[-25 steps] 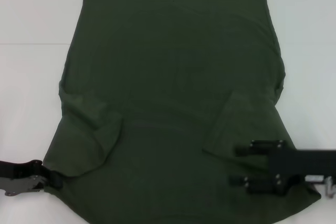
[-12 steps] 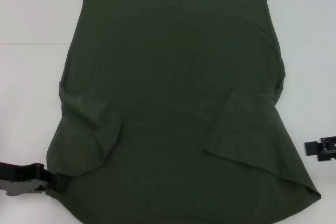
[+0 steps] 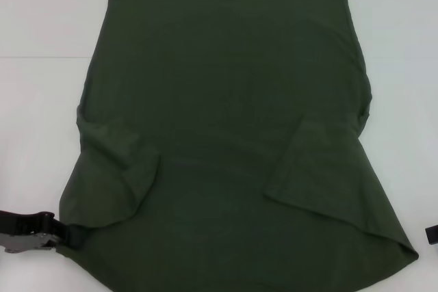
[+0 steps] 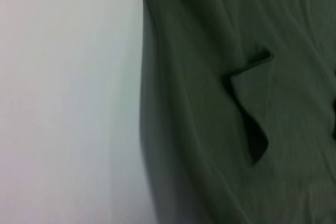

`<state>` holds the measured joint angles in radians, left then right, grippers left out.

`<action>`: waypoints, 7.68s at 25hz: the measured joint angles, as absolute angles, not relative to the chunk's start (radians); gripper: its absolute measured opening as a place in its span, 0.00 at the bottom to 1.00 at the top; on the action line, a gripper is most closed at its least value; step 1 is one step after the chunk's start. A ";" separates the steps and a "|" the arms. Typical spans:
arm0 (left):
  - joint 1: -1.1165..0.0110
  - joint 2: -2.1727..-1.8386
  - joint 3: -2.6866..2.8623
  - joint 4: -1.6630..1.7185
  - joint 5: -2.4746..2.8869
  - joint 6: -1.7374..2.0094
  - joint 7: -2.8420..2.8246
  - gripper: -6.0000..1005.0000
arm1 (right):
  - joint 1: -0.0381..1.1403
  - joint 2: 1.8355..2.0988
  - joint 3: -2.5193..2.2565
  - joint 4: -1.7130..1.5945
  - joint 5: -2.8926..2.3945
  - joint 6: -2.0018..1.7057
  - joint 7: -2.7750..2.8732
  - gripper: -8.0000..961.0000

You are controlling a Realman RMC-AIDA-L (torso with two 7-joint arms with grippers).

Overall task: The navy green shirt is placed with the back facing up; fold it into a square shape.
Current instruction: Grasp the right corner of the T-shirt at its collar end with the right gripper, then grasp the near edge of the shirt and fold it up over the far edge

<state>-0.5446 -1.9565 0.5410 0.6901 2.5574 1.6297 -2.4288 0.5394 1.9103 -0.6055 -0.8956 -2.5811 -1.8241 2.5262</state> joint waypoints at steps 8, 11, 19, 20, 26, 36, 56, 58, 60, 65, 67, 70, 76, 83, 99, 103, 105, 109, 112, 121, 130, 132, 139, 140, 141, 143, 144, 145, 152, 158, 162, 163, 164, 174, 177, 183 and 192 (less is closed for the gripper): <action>-0.545 -1.956 0.540 0.692 2.558 1.628 -2.429 0.05 | 0.540 1.924 -0.647 -0.874 -2.583 -1.760 2.519 0.80; -0.544 -1.956 0.540 0.693 2.557 1.624 -2.430 0.05 | 0.542 1.943 -0.664 -0.869 -2.584 -1.734 2.508 0.79; -0.545 -1.956 0.540 0.693 2.557 1.622 -2.430 0.05 | 0.544 1.978 -0.692 -0.868 -2.585 -1.693 2.480 0.78; -0.545 -1.956 0.540 0.693 2.557 1.622 -2.430 0.05 | 0.544 1.979 -0.697 -0.868 -2.586 -1.689 2.480 0.78; -0.545 -1.956 0.540 0.692 2.557 1.620 -2.426 0.05 | 0.536 1.976 -0.710 -0.855 -2.586 -1.663 2.479 0.76; -0.543 -1.959 0.540 0.693 2.557 1.618 -2.427 0.05 | 0.539 1.977 -0.726 -0.836 -2.586 -1.645 2.476 0.75; -0.545 -1.960 0.540 0.693 2.557 1.617 -2.424 0.05 | 0.632 2.014 -0.735 -0.762 -2.580 -1.605 2.446 0.71; -0.545 -1.960 0.540 0.693 2.557 1.617 -2.424 0.05 | 0.640 2.018 -0.735 -0.760 -2.580 -1.605 2.444 0.70; -0.546 -1.960 0.540 0.693 2.557 1.617 -2.424 0.05 | 0.645 2.020 -0.735 -0.757 -2.582 -1.605 2.444 0.70; -0.546 -1.960 0.539 0.693 2.557 1.618 -2.424 0.05 | 0.639 2.019 -0.729 -0.764 -2.580 -1.603 2.437 0.69; -0.547 -1.960 0.538 0.693 2.556 1.618 -2.424 0.05 | 0.636 2.018 -0.732 -0.765 -2.580 -1.599 2.429 0.69; -0.548 -1.960 0.538 0.693 2.556 1.618 -2.424 0.05 | 0.636 2.018 -0.732 -0.765 -2.582 -1.594 2.427 0.60; -0.549 -1.961 0.538 0.693 2.555 1.617 -2.425 0.05 | 0.642 2.016 -0.734 -0.763 -2.585 -1.590 2.430 0.35; -0.550 -1.960 0.537 0.693 2.555 1.617 -2.426 0.05 | 0.643 2.009 -0.752 -0.761 -2.586 -1.578 2.426 0.16; -0.529 -1.933 0.526 0.664 2.532 1.749 -2.427 0.05 | 0.640 1.946 -0.752 -0.759 -2.586 -1.748 2.203 0.07; -0.501 -1.933 0.514 0.658 2.532 1.824 -2.416 0.05 | 0.634 1.931 -0.759 -0.755 -2.587 -1.822 2.120 0.07; -0.489 -1.934 0.513 0.655 2.532 1.861 -2.408 0.05 | 0.632 1.930 -0.774 -0.753 -2.592 -1.855 2.081 0.07; -0.468 -1.940 0.512 0.655 2.539 1.939 -2.391 0.05 | 0.631 1.945 -0.807 -0.753 -2.642 -1.900 2.019 0.07; -0.459 -1.941 0.516 0.644 2.540 1.977 -2.381 0.05 | 0.631 1.960 -0.824 -0.752 -2.662 -1.922 1.978 0.07; -0.473 -1.939 0.513 0.619 2.535 1.997 -2.354 0.05 | 0.629 1.969 -0.820 -0.739 -2.662 -1.930 1.958 0.07; -0.548 -1.918 0.306 0.618 2.434 1.929 -2.354 0.05 | 0.641 1.930 -0.507 -0.744 -2.601 -1.902 1.950 0.07; -0.561 -1.918 0.271 0.618 2.413 1.878 -2.355 0.05 | 0.641 1.926 -0.477 -0.743 -2.588 -1.894 1.951 0.07; -0.579 -1.935 0.237 0.561 2.265 1.646 -2.317 0.05 | 0.620 1.919 -0.366 -0.702 -2.412 -1.700 1.993 0.07; -0.581 -1.939 0.237 0.547 2.251 1.615 -2.301 0.05 | 0.617 1.920 -0.366 -0.686 -2.392 -1.674 1.992 0.07; -0.584 -1.945 0.238 0.534 2.242 1.587 -2.286 0.05 | 0.615 1.923 -0.365 -0.663 -2.364 -1.631 1.989 0.07; -0.591 -1.968 0.235 0.518 2.229 1.510 -2.251 0.05 | 0.613 1.933 -0.366 -0.630 -2.324 -1.556 1.981 0.07; -0.594 -1.980 0.233 0.516 2.223 1.471 -2.229 0.05 | 0.612 1.942 -0.367 -0.619 -2.303 -1.514 1.976 0.07; -0.596 -1.994 0.232 0.515 2.215 1.439 -2.211 0.05 | 0.611 1.952 -0.368 -0.613 -2.282 -1.474 1.971 0.07; -0.601 -2.058 0.235 0.514 2.089 1.261 -2.071 0.05 | 0.621 2.002 -0.374 -0.597 -2.193 -1.247 1.935 0.07; -0.617 -2.082 0.237 0.514 2.026 1.212 -1.981 0.05 | 0.648 2.024 -0.375 -0.583 -2.172 -1.140 1.907 0.09; -0.628 -2.105 0.240 0.513 2.009 1.162 -1.922 0.05 | 0.669 2.036 -0.376 -0.562 -2.164 -1.078 1.884 0.09; -0.628 -2.106 0.240 0.513 2.009 1.162 -1.922 0.05 | 0.672 2.038 -0.377 -0.555 -2.163 -1.063 1.877 0.10; -0.629 -2.113 0.240 0.512 2.007 1.144 -1.909 0.05 | 0.675 2.042 -0.378 -0.548 -2.162 -1.041 1.868 0.10; -0.644 -2.162 0.241 0.497 1.963 1.023 -1.811 0.05 | 0.693 2.075 -0.402 -0.507 -2.160 -0.894 1.798 0.12; -0.657 -2.161 0.241 0.470 1.945 0.978 -1.796 0.05 | 0.693 2.077 -0.407 -0.503 -2.160 -0.875 1.796 0.13; -0.677 -2.162 0.241 0.450 1.925 0.937 -1.756 0.05 | 0.694 2.077 -0.408 -0.503 -2.157 -0.860 1.796 0.14; -0.704 -2.163 0.241 0.438 1.902 0.881 -1.719 0.05 | 0.698 2.077 -0.417 -0.503 -2.104 -0.845 1.772 0.16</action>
<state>-0.7043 -2.1629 0.2408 0.4385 1.9019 0.8810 -1.7188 0.6975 2.0770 -0.4169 -0.5030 -2.1042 -0.8451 1.7724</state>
